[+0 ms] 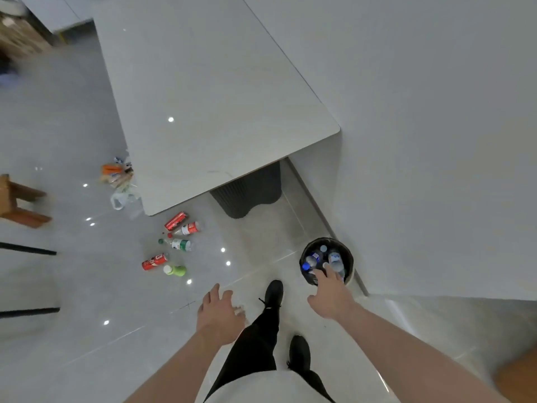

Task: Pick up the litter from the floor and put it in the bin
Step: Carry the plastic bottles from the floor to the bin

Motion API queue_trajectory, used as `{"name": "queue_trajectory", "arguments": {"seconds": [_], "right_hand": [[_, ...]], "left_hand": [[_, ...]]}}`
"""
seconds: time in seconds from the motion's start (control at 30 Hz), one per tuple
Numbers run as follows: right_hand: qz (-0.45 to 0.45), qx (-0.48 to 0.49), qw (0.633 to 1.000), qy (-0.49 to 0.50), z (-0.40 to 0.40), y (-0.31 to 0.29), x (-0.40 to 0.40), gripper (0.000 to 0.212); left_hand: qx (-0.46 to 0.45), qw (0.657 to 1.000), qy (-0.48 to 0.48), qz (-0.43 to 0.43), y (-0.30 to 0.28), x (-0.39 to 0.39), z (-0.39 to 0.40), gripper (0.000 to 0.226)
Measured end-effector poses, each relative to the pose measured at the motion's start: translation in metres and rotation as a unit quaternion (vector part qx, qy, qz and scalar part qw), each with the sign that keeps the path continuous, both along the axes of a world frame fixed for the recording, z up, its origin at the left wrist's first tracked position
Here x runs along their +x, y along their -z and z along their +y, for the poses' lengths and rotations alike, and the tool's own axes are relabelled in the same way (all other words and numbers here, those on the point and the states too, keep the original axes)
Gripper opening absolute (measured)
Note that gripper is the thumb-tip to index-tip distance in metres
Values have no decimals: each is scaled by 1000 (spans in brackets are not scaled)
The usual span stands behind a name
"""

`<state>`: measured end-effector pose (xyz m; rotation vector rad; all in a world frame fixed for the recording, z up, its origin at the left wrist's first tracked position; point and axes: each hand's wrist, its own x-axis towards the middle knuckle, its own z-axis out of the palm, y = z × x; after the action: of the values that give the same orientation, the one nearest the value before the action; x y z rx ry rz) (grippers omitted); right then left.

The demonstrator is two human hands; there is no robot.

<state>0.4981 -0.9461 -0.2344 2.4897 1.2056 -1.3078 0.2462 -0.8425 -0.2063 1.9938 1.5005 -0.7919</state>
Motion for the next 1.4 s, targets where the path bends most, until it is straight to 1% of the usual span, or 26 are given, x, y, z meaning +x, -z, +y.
{"name": "queue_trajectory", "arguments": {"seconds": [0.1, 0.17, 0.23, 0.33, 0.47, 0.6, 0.83, 0.97, 1.07, 1.23, 1.4], "right_hand": [[-46, 22, 996, -78, -5, -25, -23, 80], [-76, 25, 987, -136, -11, -39, -40, 74], [-84, 23, 980, -180, -16, -53, -61, 71], [-82, 23, 975, -205, -14, -70, -97, 75], [-87, 46, 966, -240, 5, -83, -154, 77], [-97, 48, 959, -263, 33, -93, -223, 71], [-89, 65, 962, -248, 62, -94, -370, 80], [-87, 65, 964, -243, 68, -100, -433, 79], [-85, 72, 966, -236, 86, -104, -458, 80], [-90, 59, 972, -209, 127, -95, -474, 79], [-83, 32, 977, -194, 204, -73, -500, 78]], "left_hand": [[37, 999, -13, -2, -23, -40, -26, 74], [61, 998, -27, -2, -37, -67, -39, 74], [79, 996, -42, 1, -49, -96, -48, 75], [97, 993, -73, 2, -62, -137, -55, 75], [124, 987, -102, -13, -75, -192, -53, 75], [152, 983, -98, -30, -87, -259, -46, 74], [158, 986, -52, -21, -96, -399, -22, 75], [157, 987, -32, -23, -103, -454, 2, 75], [158, 986, -26, -38, -104, -478, 33, 75], [150, 988, -1, -43, -97, -504, 92, 76], [145, 989, 4, -38, -95, -538, 176, 76]]}}
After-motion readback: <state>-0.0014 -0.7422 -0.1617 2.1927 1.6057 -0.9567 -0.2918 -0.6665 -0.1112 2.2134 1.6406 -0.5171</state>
